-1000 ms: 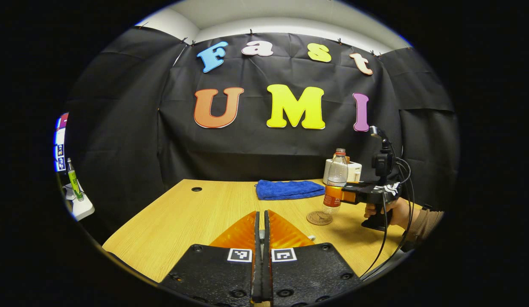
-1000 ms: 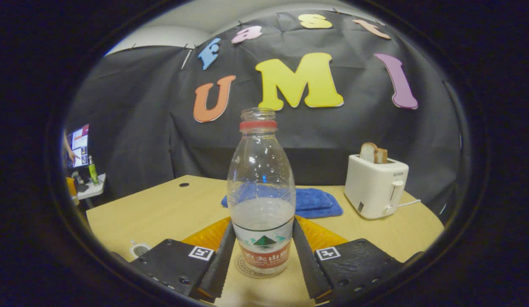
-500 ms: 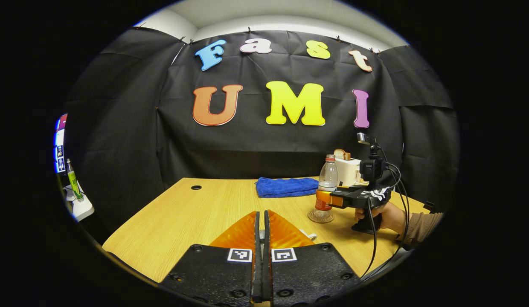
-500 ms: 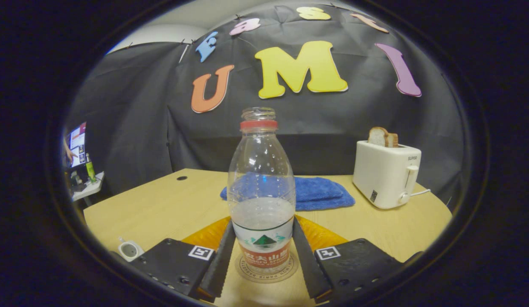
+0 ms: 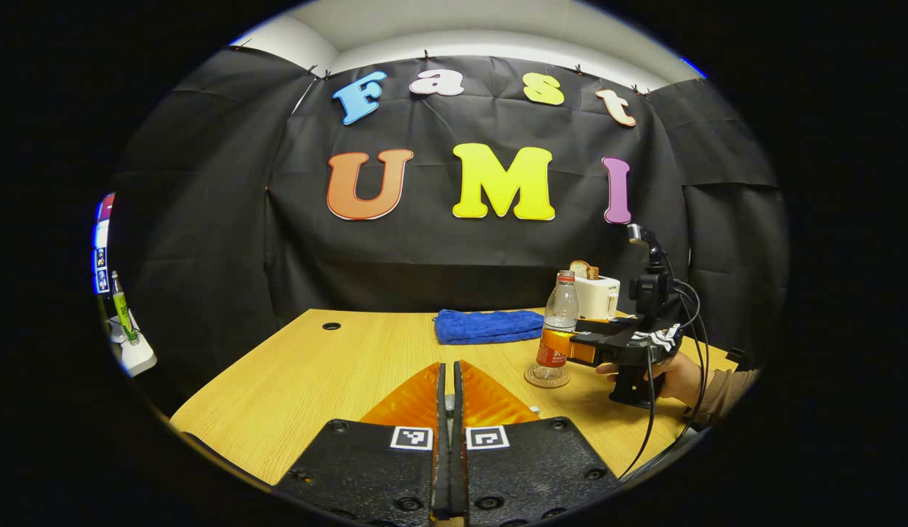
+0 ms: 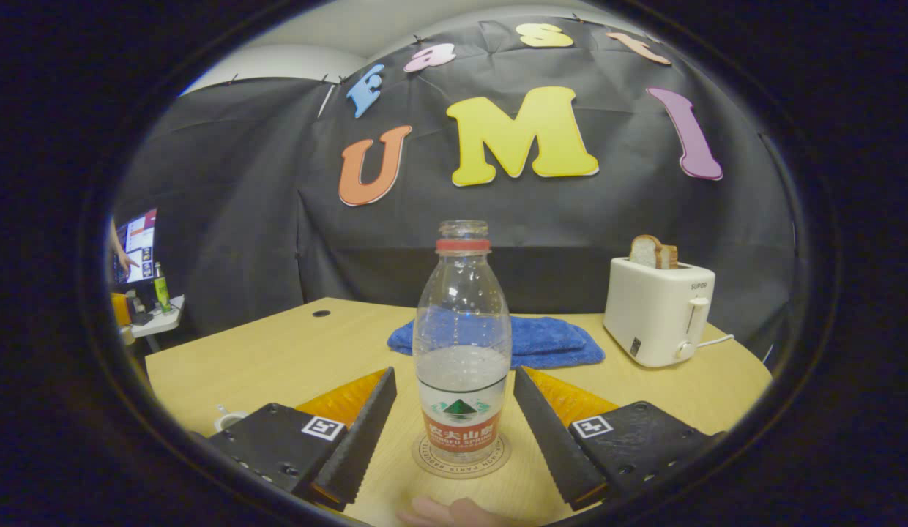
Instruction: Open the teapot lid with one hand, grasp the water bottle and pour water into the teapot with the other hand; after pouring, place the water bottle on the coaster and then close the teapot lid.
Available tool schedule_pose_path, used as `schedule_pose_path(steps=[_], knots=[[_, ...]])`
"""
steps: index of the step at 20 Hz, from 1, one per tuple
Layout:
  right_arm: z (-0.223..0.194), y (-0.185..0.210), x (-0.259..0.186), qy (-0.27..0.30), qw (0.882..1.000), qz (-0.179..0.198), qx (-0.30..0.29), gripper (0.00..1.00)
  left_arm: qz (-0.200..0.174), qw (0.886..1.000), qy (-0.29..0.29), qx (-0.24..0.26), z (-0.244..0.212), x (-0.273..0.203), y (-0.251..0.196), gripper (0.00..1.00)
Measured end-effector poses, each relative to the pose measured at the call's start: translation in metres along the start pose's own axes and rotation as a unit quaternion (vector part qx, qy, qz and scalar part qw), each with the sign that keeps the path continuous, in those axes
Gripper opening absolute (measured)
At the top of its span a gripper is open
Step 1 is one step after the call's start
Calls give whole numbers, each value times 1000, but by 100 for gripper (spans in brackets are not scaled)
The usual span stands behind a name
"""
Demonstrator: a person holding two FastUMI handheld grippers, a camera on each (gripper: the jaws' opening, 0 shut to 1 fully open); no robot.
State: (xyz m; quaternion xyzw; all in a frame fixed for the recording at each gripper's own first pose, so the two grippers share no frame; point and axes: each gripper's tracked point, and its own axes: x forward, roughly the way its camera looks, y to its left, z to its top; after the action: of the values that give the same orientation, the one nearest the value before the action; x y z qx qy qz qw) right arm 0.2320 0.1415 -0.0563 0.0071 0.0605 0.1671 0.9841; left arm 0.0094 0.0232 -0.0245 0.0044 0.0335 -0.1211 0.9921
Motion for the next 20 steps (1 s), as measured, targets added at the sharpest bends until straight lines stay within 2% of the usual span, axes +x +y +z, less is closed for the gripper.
schedule_pose_path(steps=[7,12,20], knots=[[-1,-24,-72,-37,999,-37,-15,97,12,999,-26,-22,-6,21,-9,2],[4,-42,-133,-77,996,-47,-13,96,3,999,-40,-16,-14,41,-35,2],[17,-47,-183,-108,993,-47,-25,96,7,1000,-21,-1,-41,73,-54,2]])
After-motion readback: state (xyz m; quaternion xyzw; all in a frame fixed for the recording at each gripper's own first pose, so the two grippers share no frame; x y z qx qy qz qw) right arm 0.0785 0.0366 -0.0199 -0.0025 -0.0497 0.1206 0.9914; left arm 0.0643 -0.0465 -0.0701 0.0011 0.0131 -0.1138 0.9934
